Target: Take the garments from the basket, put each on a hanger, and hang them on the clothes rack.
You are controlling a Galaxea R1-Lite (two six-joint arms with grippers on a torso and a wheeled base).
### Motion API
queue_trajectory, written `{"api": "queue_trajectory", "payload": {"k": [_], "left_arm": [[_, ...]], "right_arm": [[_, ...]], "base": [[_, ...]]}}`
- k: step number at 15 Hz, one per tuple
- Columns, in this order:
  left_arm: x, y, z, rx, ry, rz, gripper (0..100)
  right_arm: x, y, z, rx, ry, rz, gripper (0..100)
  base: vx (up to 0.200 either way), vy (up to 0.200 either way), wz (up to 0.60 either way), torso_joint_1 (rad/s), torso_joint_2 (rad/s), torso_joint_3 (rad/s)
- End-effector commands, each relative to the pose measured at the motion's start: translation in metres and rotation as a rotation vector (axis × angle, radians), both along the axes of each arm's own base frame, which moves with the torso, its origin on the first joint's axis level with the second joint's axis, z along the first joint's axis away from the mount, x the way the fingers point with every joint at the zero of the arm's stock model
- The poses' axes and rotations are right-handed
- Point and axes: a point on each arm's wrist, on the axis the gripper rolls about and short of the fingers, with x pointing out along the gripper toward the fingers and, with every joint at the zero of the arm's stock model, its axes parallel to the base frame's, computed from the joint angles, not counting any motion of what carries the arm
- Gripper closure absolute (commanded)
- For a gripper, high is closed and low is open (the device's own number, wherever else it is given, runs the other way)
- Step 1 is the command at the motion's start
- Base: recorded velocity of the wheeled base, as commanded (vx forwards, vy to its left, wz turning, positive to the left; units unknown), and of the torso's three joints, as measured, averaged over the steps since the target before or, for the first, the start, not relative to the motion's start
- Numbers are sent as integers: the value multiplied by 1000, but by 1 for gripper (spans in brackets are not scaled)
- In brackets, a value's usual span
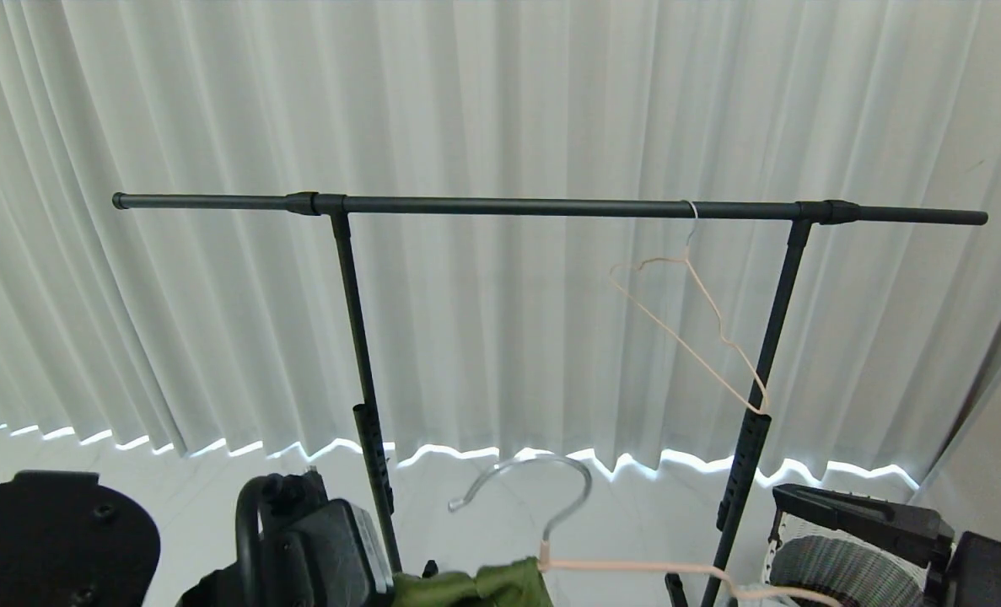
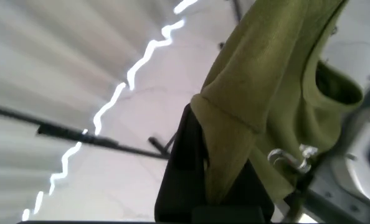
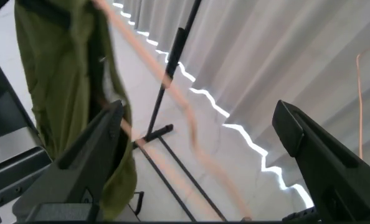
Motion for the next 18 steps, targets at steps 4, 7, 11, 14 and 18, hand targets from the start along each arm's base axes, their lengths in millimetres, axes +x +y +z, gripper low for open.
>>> {"api": "queue_trajectory", "payload": {"k": [4,7,11,14,18], "left_arm": [[20,5,6,0,-23,143,100],[28,3,20,-41,-55,168,100],[32,1,30,-98,-58,238,100],[34,-1,37,-155,-45,277,100],[33,-1,41,-168,-51,275,100]], "right_arm": [[3,11,-11,-42,45,-1,0],[8,39,-25,-45,178,-47,0],[31,75,-45,-52,311,-169,0],[48,89,-63,-67,372,-251,0],[58,99,-68,-67,380,-288,0]], "base": [[0,0,0,0,0,0],[0,0,0,0,0,0],[0,0,0,0,0,0],[0,0,0,0,0,0],[0,0,0,0,0,0]]}}
